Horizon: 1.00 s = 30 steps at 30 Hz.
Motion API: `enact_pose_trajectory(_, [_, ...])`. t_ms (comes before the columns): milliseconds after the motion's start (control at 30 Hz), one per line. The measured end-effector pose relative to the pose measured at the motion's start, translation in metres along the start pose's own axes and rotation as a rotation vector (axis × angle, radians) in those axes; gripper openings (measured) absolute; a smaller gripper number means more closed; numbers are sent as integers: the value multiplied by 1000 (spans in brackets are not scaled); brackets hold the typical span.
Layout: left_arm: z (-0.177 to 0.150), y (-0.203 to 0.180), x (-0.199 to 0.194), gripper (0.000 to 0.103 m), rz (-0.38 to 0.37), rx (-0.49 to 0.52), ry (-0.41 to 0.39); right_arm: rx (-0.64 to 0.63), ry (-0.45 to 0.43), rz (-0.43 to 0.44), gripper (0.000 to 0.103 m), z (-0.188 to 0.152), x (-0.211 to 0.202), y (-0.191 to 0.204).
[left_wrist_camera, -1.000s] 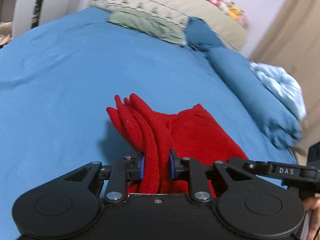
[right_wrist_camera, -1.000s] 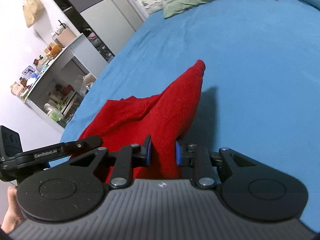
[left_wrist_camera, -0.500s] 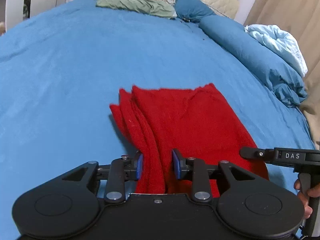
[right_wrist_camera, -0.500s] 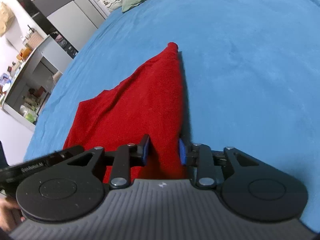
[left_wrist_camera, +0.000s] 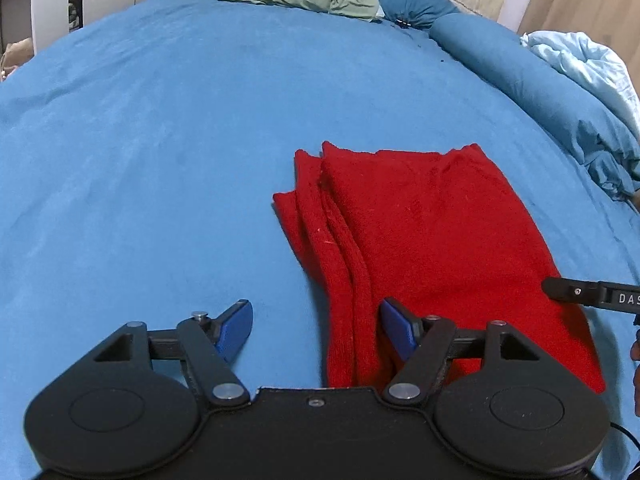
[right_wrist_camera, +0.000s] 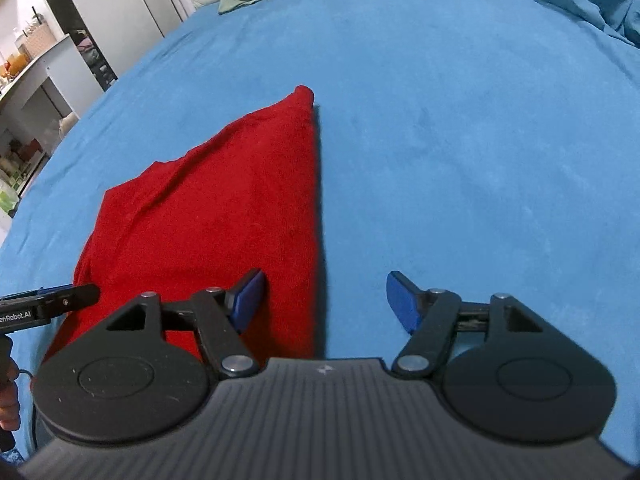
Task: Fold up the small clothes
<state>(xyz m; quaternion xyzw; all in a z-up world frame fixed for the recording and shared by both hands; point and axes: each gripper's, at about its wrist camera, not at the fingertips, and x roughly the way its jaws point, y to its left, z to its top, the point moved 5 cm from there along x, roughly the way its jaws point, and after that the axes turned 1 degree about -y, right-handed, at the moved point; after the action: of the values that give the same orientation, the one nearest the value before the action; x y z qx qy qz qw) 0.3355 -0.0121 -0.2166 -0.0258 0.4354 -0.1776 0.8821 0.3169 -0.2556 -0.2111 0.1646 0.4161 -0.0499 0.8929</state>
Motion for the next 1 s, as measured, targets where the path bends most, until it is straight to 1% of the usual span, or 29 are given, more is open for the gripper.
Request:
enact_pose_trajectory(33, [1,0,-3,75,3,1,1,2,-4,-1,82,2,-4,3])
enact_pose_trajectory(100, [6,0,-14,70,16,-2,-3,2,-23,8,82,5,-19,7])
enact_pose_trajectory(200, [22,-3,-44,70,17,-5,-44,-15,-70,40,82,13,-54,20])
enact_pose_trajectory(300, [42,-13,-93,70,6,6,-97,-57,-129,59,83,24,-106,38])
enact_pose_trajectory(400, [58,-32,-149,73,47,70,-172,-98,-188,79,84,32,-166,56])
enact_pose_trajectory(433, [63,-40,-171,73,57,84,-197,-112,-209,83,87,33,-189,61])
enact_pose_trajectory(467, [65,-47,-190,76,65,88,-219,-121,-224,84,89,34,-205,65])
enact_pose_trajectory(500, [65,-55,-213,84,68,91,-249,-135,-243,82,95,33,-224,68])
enact_pose_trajectory(533, [65,-64,-233,89,68,97,-277,-155,-264,77,103,29,-245,73])
enact_pose_trajectory(567, [63,-72,-250,98,71,104,-300,-168,-275,72,103,28,-256,78])
enact_pose_trajectory(600, [59,-80,-266,103,75,109,-320,-184,-288,62,103,23,-272,82])
enact_pose_trajectory(667, [46,-95,-297,103,83,115,-358,-217,-303,38,103,15,-295,90])
enact_pose_trajectory(767, [19,-110,-322,103,109,122,-359,-227,-294,-9,103,-7,-320,93])
enact_pose_trajectory(867, [-14,-116,-331,103,156,115,-337,-219,-283,-50,103,-37,-339,91])
enact_pose_trajectory(1000, [-58,-112,-331,103,190,78,-288,-213,-238,-95,103,-72,-344,85])
